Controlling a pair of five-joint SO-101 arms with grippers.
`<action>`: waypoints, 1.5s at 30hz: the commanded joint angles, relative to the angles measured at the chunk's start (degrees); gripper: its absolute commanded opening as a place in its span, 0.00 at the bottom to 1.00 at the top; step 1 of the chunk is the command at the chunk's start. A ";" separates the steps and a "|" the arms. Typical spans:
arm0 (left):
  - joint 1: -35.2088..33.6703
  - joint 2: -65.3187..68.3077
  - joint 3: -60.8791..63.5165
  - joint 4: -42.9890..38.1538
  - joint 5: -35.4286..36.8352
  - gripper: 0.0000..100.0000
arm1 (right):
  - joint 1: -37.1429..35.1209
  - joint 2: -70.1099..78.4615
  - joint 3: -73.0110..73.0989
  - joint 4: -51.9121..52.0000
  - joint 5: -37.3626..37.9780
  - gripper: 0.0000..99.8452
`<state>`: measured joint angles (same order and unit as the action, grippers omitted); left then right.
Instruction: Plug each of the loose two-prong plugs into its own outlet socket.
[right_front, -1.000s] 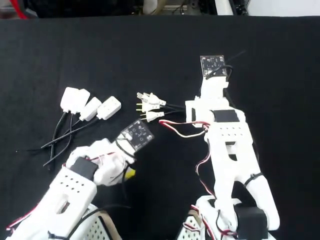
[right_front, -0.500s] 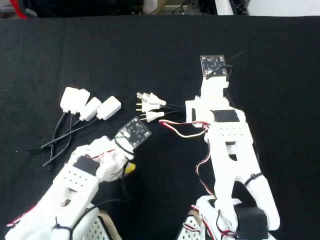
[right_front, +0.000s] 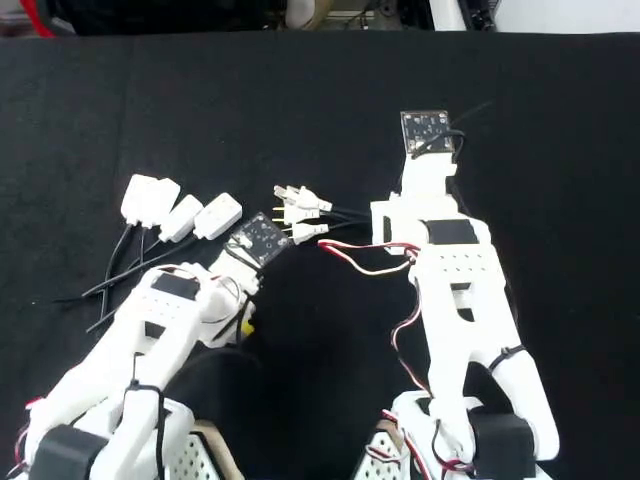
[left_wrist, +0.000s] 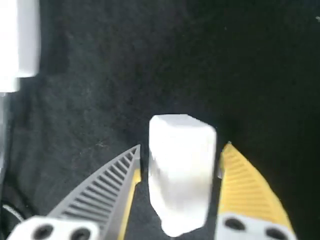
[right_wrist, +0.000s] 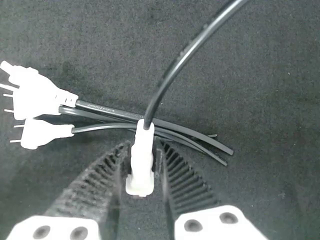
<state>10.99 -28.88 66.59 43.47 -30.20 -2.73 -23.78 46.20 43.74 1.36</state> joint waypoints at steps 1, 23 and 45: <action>-0.57 0.18 -2.33 -0.18 -0.79 0.13 | 0.35 -0.31 -0.40 -1.05 0.53 0.01; 7.78 2.20 -7.52 -0.18 -6.95 0.03 | 0.35 -0.22 -0.40 -1.05 0.53 0.01; 5.41 21.45 -24.57 9.58 -10.55 0.19 | 0.26 0.04 -0.40 -1.05 0.53 0.01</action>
<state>16.79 -7.34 44.26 52.18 -40.40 -2.73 -23.52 46.20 43.74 1.36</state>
